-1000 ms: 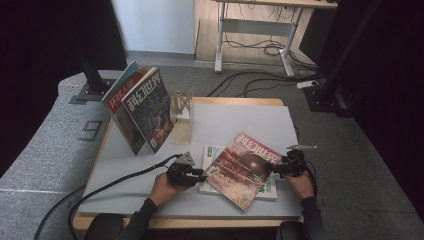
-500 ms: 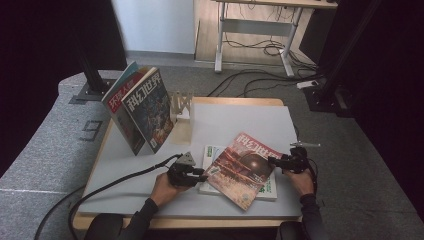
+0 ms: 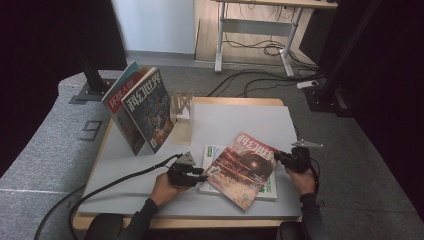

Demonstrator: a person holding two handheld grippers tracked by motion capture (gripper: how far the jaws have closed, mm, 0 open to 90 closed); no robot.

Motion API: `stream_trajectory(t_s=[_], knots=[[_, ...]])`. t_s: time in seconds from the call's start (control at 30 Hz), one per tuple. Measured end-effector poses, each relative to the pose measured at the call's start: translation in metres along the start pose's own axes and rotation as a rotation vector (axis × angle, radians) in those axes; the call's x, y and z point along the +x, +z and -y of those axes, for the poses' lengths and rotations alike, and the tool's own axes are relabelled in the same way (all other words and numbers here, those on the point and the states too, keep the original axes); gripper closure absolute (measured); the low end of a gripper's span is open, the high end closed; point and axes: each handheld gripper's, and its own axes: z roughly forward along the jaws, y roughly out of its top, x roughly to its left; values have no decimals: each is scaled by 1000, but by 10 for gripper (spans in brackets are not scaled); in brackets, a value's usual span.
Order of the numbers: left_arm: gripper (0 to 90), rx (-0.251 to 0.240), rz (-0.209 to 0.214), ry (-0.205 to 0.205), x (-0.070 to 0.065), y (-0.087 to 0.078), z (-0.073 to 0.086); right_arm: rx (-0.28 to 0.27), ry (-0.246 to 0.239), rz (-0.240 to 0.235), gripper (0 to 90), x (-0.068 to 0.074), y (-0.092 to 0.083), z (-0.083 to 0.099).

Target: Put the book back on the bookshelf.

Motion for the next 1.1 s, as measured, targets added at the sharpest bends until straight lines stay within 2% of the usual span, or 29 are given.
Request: stream_trajectory(t_s=[0.07, 0.23, 0.47, 0.7, 0.97, 1.1], knots=[[569, 1, -6, -2, 1, 0, 0, -10, -15, 4, 783, 2, -2, -1], [454, -6, 15, -17, 1, 2, -1, -29, -48, 11, 808, 8, -6, -4], [298, -13, 33, -44, 4, 1, -6, -45, -64, 9, 812, 13, -10, -9], [269, 0, 46, -43, 5, 5, -13, -69, -92, 17, 821, 20, -16, -16], [250, -10, 63, -54, 10, 9, -23, -90, -125, 22, 823, 29, -26, -26], [230, 2, 62, -27, 10, 13, -32, -100, -145, 24, 824, 34, -31, -32]])
